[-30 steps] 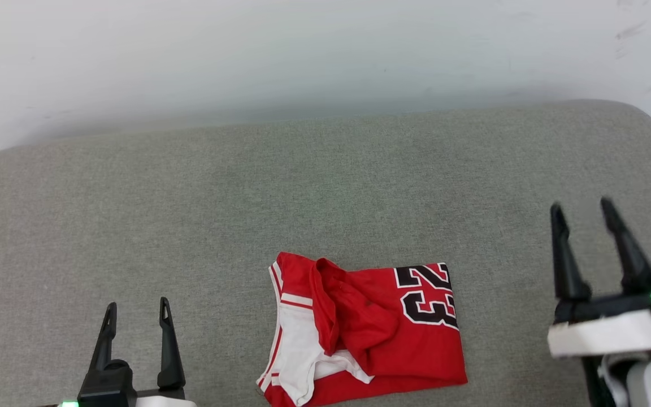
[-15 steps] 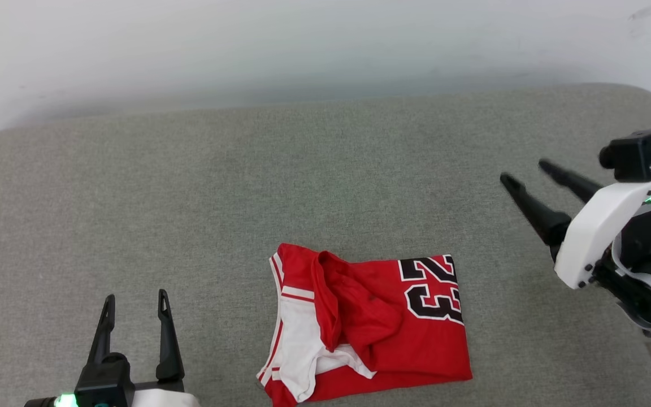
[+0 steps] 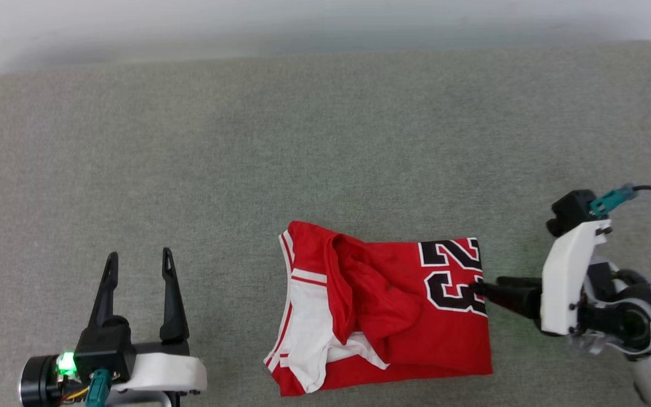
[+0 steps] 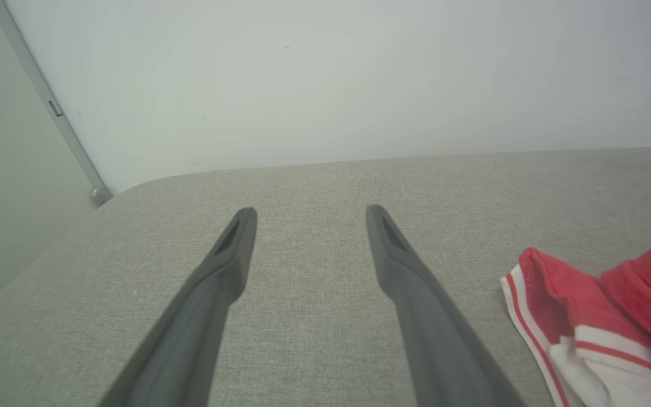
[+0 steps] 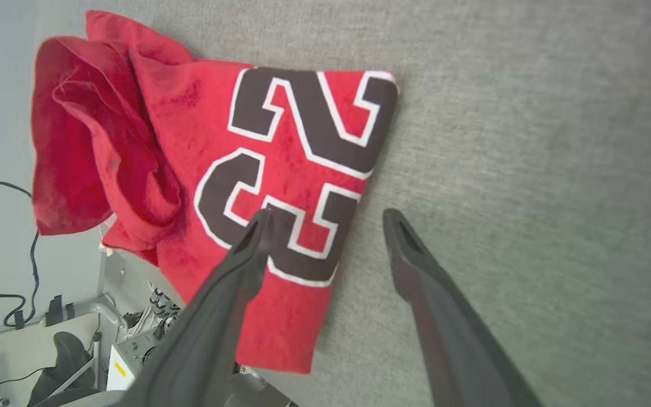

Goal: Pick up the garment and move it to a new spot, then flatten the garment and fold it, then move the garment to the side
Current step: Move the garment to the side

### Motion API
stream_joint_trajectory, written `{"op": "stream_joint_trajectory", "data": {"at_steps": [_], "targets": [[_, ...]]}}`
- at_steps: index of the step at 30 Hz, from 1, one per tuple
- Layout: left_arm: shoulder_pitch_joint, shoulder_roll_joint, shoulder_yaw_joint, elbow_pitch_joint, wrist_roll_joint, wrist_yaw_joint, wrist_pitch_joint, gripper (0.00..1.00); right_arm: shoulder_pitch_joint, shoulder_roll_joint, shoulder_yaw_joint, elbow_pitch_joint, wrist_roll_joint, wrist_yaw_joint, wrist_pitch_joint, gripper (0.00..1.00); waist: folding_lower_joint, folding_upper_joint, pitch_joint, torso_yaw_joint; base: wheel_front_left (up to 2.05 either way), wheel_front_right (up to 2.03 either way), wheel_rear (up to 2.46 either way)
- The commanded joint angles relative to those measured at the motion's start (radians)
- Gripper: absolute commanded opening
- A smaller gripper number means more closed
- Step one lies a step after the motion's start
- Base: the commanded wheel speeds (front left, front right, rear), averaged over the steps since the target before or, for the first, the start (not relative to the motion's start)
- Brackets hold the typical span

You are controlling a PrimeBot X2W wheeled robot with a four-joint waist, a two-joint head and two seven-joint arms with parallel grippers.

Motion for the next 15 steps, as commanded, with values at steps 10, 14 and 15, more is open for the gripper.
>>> {"op": "stream_joint_trajectory", "data": {"at_steps": [10, 14, 15], "targets": [[-0.075, -0.002, -0.014, 0.012, 0.012, -0.017, -0.002, 1.00, 0.023, 0.073, 0.138, 0.128, -0.003, -0.001, -0.039, 1.00, -0.0001, 0.0000, 0.094, 0.056, 0.00, 0.00, 0.00], [-0.084, -0.003, -0.017, 0.015, 0.010, -0.015, -0.002, 1.00, 0.042, 0.075, 0.209, 0.165, 0.000, -0.003, -0.043, 1.00, -0.0001, 0.0000, 0.100, 0.065, 0.00, 0.00, 0.00], [-0.083, -0.004, -0.017, 0.016, 0.010, -0.013, -0.002, 1.00, 0.040, 0.074, 0.217, 0.163, 0.001, -0.003, -0.057, 1.00, -0.0001, 0.0000, 0.098, 0.067, 0.00, 0.00, 0.00]]}}
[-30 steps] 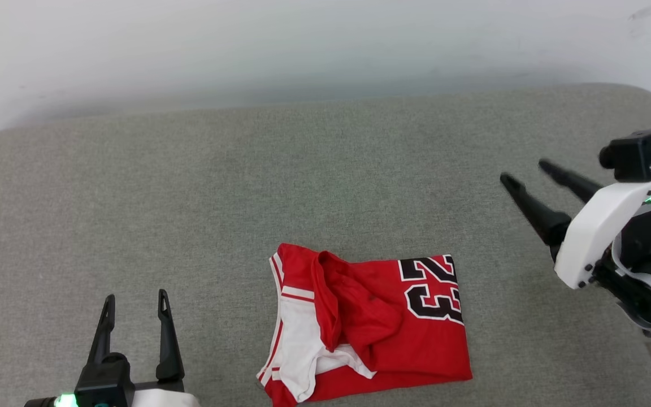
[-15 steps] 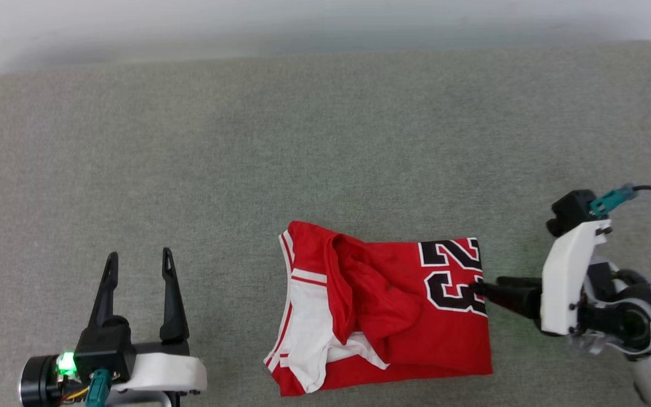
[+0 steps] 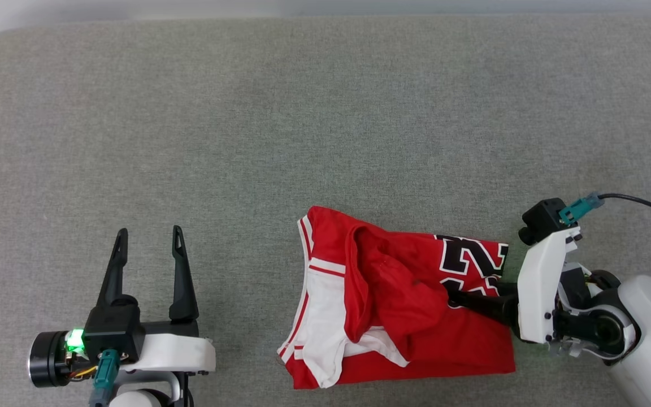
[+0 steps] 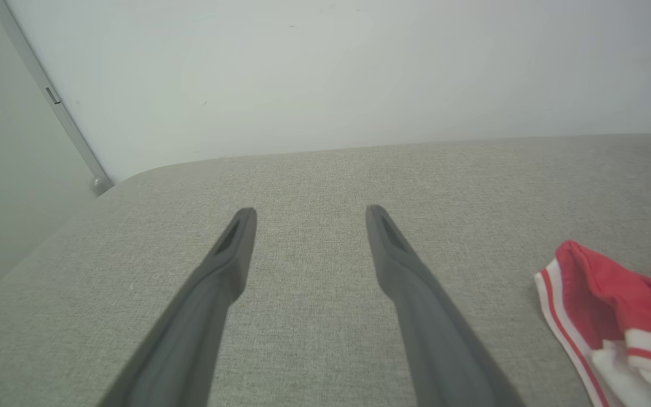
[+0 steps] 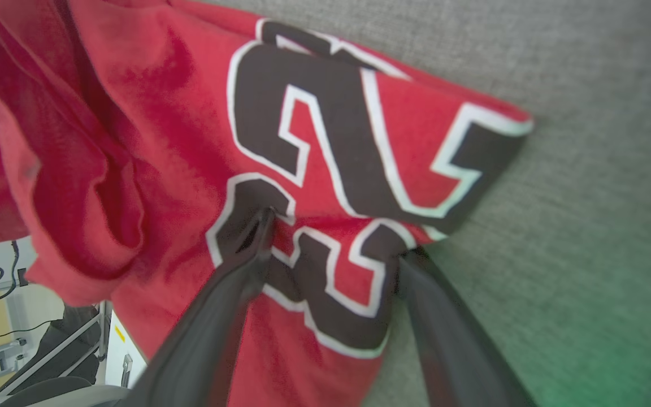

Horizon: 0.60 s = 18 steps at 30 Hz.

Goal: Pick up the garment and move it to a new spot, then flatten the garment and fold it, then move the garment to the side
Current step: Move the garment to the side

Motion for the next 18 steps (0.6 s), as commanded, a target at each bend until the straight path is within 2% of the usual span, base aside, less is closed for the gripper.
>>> {"op": "stream_joint_trajectory", "data": {"at_steps": [1, 2, 12, 18], "targets": [[-0.009, -0.002, -0.001, 0.002, 0.002, 0.003, -0.002, 1.00, 0.074, 0.047, 0.076, 0.068, -0.011, -0.006, 0.009, 0.38, 0.0001, 0.0000, -0.004, 0.002, 0.00, 0.00, 0.00], [-0.006, -0.002, -0.003, 0.004, 0.001, 0.004, -0.002, 1.00, 0.067, 0.042, 0.085, 0.063, -0.010, -0.006, -0.005, 0.00, 0.0001, 0.0000, -0.010, 0.003, 0.00, 0.00, 0.00], [0.058, -0.004, -0.001, 0.013, -0.002, 0.013, -0.002, 1.00, -0.049, -0.043, 0.122, -0.068, 0.035, -0.003, -0.133, 0.00, 0.0001, 0.0000, -0.115, -0.015, 0.00, 0.00, 0.00], [0.104, -0.004, 0.022, 0.006, -0.007, 0.018, -0.002, 1.00, -0.121, -0.119, 0.183, -0.196, 0.024, -0.003, -0.149, 0.00, 0.0001, 0.0000, -0.163, -0.095, 0.00, 0.00, 0.00]]}}
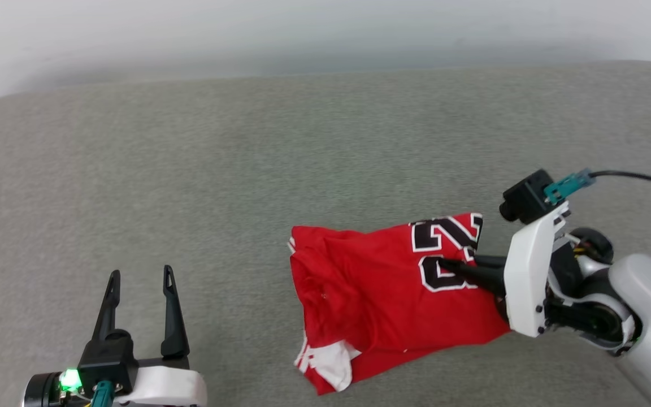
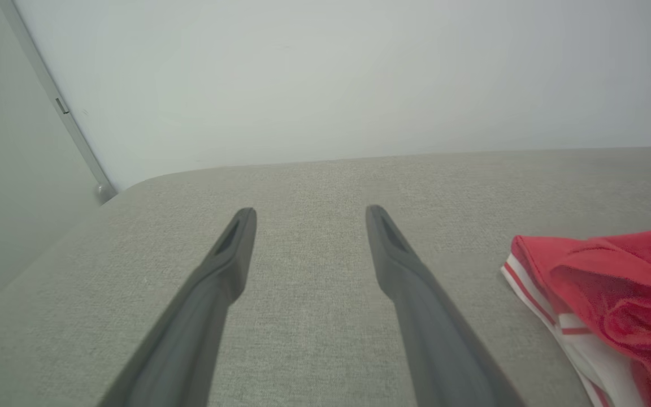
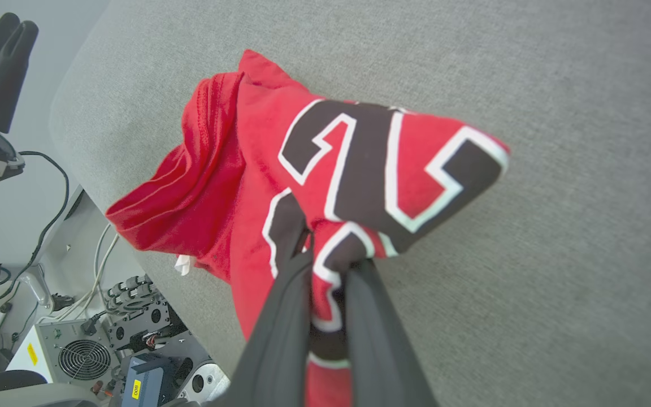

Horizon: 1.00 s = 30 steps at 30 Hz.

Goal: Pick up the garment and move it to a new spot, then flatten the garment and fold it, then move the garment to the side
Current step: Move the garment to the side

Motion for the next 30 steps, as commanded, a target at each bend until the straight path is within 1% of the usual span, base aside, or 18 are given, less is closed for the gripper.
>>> {"op": "stream_joint_trajectory", "data": {"at_steps": [1, 7, 12, 13, 17, 23, 30], "targets": [[0.007, -0.001, 0.005, -0.004, 0.000, 0.002, -0.002, 1.00, -0.022, -0.012, 0.002, -0.015, -0.001, 0.000, -0.005, 0.00, 0.0000, 0.0000, -0.015, -0.043, 0.00, 0.00, 0.00], [0.010, -0.001, 0.032, -0.020, -0.005, 0.009, -0.002, 1.00, -0.078, -0.103, 0.015, -0.103, -0.028, 0.000, 0.007, 0.00, 0.0000, 0.0000, 0.011, -0.159, 0.00, 0.00, 0.00], [-0.012, 0.006, 0.053, -0.041, 0.002, 0.004, -0.002, 1.00, -0.120, -0.195, -0.004, -0.122, -0.076, 0.000, 0.012, 0.00, 0.0000, 0.0000, 0.066, -0.237, 0.00, 0.00, 0.00], [-0.028, 0.015, 0.062, -0.049, 0.009, -0.003, -0.002, 1.00, -0.145, -0.237, -0.025, -0.101, -0.110, 0.000, 0.010, 0.00, 0.0000, 0.0000, 0.108, -0.270, 0.00, 0.00, 0.00], [-0.062, 0.030, 0.060, -0.063, 0.019, -0.012, -0.002, 1.00, -0.190, -0.297, -0.047, -0.035, -0.169, -0.001, -0.001, 0.00, 0.0000, 0.0000, 0.173, -0.289, 0.00, 0.00, 0.00], [-0.112, 0.056, 0.057, -0.087, 0.028, -0.018, -0.002, 1.00, -0.269, -0.334, -0.065, 0.130, -0.268, -0.001, -0.030, 0.00, 0.0000, 0.0000, 0.271, -0.292, 0.00, 0.00, 0.00], [-0.152, 0.080, 0.050, -0.123, 0.033, -0.012, -0.002, 1.00, -0.350, -0.335, -0.145, 0.343, -0.349, -0.001, -0.080, 0.00, 0.0000, 0.0000, 0.364, -0.282, 0.00, 0.00, 0.00]]}}
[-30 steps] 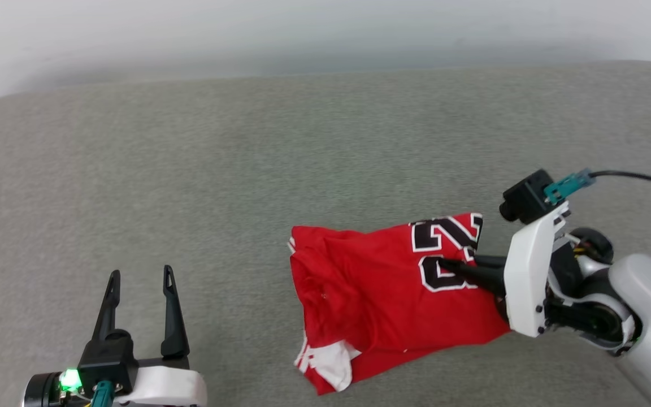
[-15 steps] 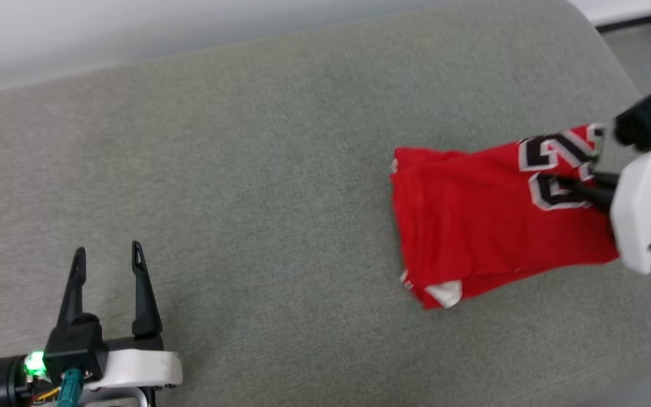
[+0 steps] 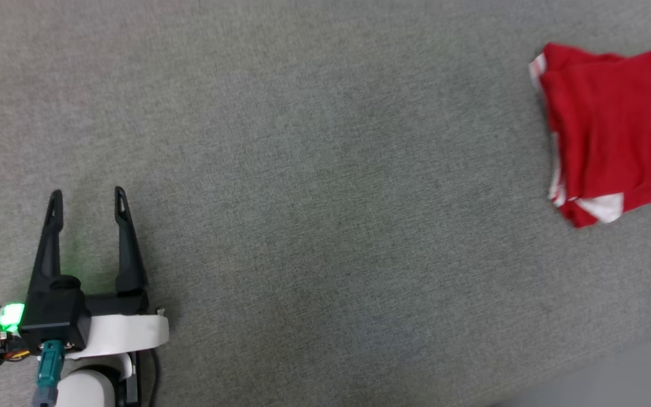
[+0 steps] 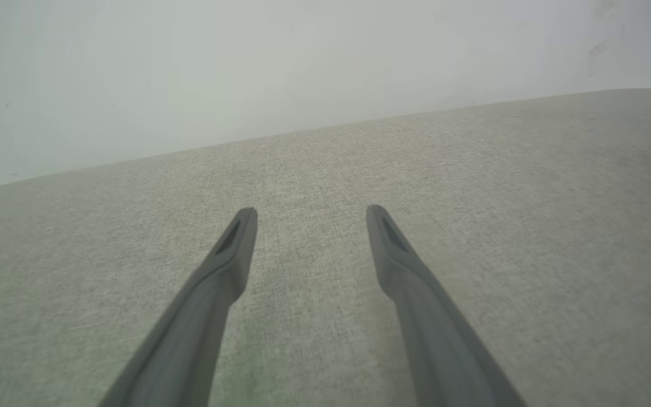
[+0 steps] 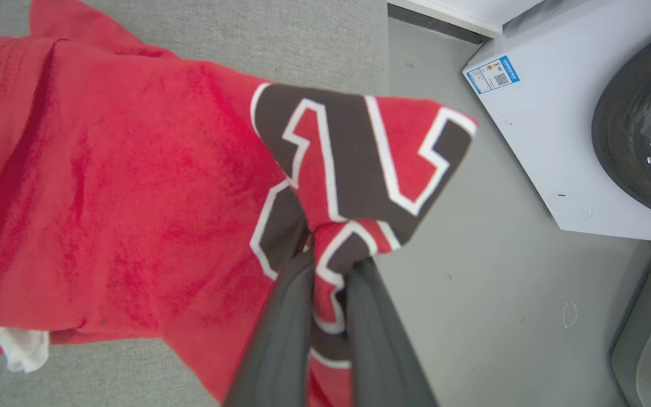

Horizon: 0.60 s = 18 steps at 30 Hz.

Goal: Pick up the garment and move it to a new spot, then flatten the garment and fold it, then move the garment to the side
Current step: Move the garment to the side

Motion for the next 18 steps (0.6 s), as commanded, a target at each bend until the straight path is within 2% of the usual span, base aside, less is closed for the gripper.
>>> {"op": "stream_joint_trajectory", "data": {"at_steps": [1, 8, 9, 10, 14, 18], "targets": [[-0.019, 0.009, 0.003, -0.008, 0.000, 0.004, -0.002, 1.00, -0.026, 0.002, -0.015, 0.030, -0.013, -0.001, -0.010, 0.00, -0.0001, 0.0000, 0.039, 0.004, 0.00, 0.00, 0.00], [-0.038, 0.022, -0.002, -0.013, -0.005, 0.012, -0.002, 1.00, -0.069, 0.072, -0.090, 0.186, -0.061, -0.001, -0.067, 0.00, -0.0001, 0.0000, 0.065, 0.012, 0.00, 0.00, 0.00], [-0.038, 0.020, -0.003, -0.011, -0.006, 0.015, -0.002, 1.00, -0.076, 0.078, -0.103, 0.206, -0.078, -0.001, -0.082, 0.09, -0.0001, 0.0000, 0.059, 0.014, 0.00, 0.00, 0.00], [-0.037, 0.018, -0.004, -0.008, -0.008, 0.015, -0.002, 1.00, -0.079, 0.087, -0.108, 0.225, -0.099, -0.001, -0.095, 1.00, -0.0001, 0.0000, 0.050, 0.016, 0.00, 0.00, 0.00], [-0.018, 0.003, -0.014, 0.005, -0.015, 0.022, -0.002, 1.00, -0.090, 0.115, -0.140, 0.271, -0.197, -0.001, -0.194, 1.00, -0.0001, 0.0000, -0.011, 0.033, 0.00, 0.00, 0.00], [0.015, -0.013, -0.025, 0.020, -0.020, 0.027, -0.002, 1.00, -0.096, 0.139, -0.205, 0.277, -0.297, -0.001, -0.352, 1.00, -0.0001, 0.0000, -0.084, 0.052, 0.00, 0.00, 0.00]]}}
